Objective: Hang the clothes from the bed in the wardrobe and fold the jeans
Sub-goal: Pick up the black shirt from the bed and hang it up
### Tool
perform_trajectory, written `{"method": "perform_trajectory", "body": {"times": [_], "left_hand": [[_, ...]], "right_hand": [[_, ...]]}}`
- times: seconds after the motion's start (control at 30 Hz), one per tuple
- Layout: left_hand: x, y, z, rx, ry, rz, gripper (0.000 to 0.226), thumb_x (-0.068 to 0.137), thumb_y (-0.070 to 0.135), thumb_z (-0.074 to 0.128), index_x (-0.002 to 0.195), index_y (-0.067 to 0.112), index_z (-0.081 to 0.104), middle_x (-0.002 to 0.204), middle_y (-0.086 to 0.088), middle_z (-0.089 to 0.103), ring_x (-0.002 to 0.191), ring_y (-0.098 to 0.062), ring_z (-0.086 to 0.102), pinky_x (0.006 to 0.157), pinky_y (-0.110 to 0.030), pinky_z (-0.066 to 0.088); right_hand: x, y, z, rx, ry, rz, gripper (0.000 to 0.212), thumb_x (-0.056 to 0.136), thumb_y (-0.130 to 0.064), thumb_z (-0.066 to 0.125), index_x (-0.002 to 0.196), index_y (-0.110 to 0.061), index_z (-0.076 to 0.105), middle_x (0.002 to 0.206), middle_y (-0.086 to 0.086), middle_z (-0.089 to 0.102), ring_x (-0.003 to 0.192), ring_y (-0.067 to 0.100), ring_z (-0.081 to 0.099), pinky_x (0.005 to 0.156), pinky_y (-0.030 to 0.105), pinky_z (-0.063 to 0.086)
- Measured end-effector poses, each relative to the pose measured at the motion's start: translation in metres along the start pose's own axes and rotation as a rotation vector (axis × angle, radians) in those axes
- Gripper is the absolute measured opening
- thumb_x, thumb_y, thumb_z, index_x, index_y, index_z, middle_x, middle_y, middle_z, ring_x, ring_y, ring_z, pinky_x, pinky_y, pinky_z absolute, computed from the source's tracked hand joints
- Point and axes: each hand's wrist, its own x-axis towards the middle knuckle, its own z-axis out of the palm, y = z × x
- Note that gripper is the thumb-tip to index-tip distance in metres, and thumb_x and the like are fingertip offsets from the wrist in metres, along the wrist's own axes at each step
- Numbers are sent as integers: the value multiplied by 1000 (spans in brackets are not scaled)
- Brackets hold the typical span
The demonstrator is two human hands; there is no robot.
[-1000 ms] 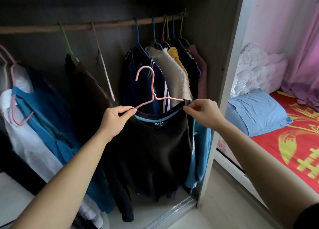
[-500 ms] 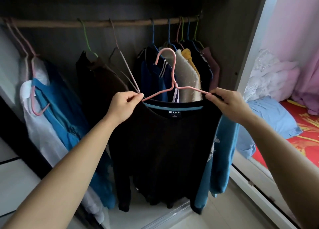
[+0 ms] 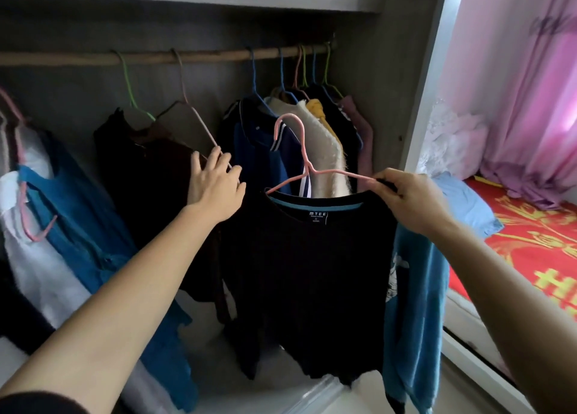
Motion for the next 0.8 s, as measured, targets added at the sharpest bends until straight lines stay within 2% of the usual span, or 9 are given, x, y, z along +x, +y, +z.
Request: {"method": "perform_trajectory", "body": {"times": [0.07,0.17,0.23,0.33,0.43,0.53,0.67,0.73,0.8], "left_hand": [[-4,-11,4,18,-39,-21,38,94,43,51,118,19,66,139,-9,53,139,-28,34,109,-57,24],[-13,-24,6,-54,-8,-14,34,91,36,58,116,14,68,135,-11,55,133,-30,41,99,-55,37],[-19,-30,5,-99,9,-20,35,89,33,62,116,12,68,135,-13,54,129,-32,45,92,-53,42],[-28,-39,3,-168,31,-42,37,89,33,62,118,9,66,136,-14,54,123,-33,51,88,-51,46],[-34,-48,2,-205,98,-56,40,92,34,58,122,7,62,136,-17,51,112,-36,57,81,-51,51],[-31,-60,0,-263,185,-134,40,95,34,56,125,7,58,138,-17,47,108,-35,60,79,-47,52],[-22,-77,-8,-316,241,-250,33,101,29,46,122,8,58,127,-10,54,98,-33,64,70,-43,52],[-17,-88,-14,-265,228,-323,29,100,28,44,119,10,58,119,-9,59,88,-34,65,63,-40,49],[-10,-101,-20,-143,133,-394,28,98,29,47,118,12,56,114,-10,60,82,-35,65,59,-38,47]], "right_hand": [[3,-10,3,-22,31,15,31,95,-57,51,99,-31,68,66,-6,59,69,26,60,57,34,44],[14,-34,12,-73,70,29,32,97,-56,48,99,-30,67,70,-2,59,76,35,62,60,35,40],[25,-54,19,-120,112,42,32,98,-54,48,101,-29,67,78,6,65,80,39,62,61,35,39],[44,-84,30,-133,158,71,27,99,-46,51,102,-27,70,82,7,63,82,39,62,62,35,34],[72,-107,42,-133,145,92,28,100,-40,50,108,-22,69,95,12,67,91,42,63,65,36,36],[106,-127,55,-109,148,95,33,100,-40,49,111,-16,68,104,16,66,97,43,62,68,38,39],[160,-142,69,-52,133,91,34,101,-36,50,115,-9,64,110,18,64,101,43,61,70,38,38],[188,-147,74,-2,120,96,34,101,-37,48,110,-8,64,106,18,65,101,42,61,70,38,40],[213,-153,80,46,127,104,35,102,-38,47,109,-7,64,106,18,66,101,42,61,70,39,40]]}}
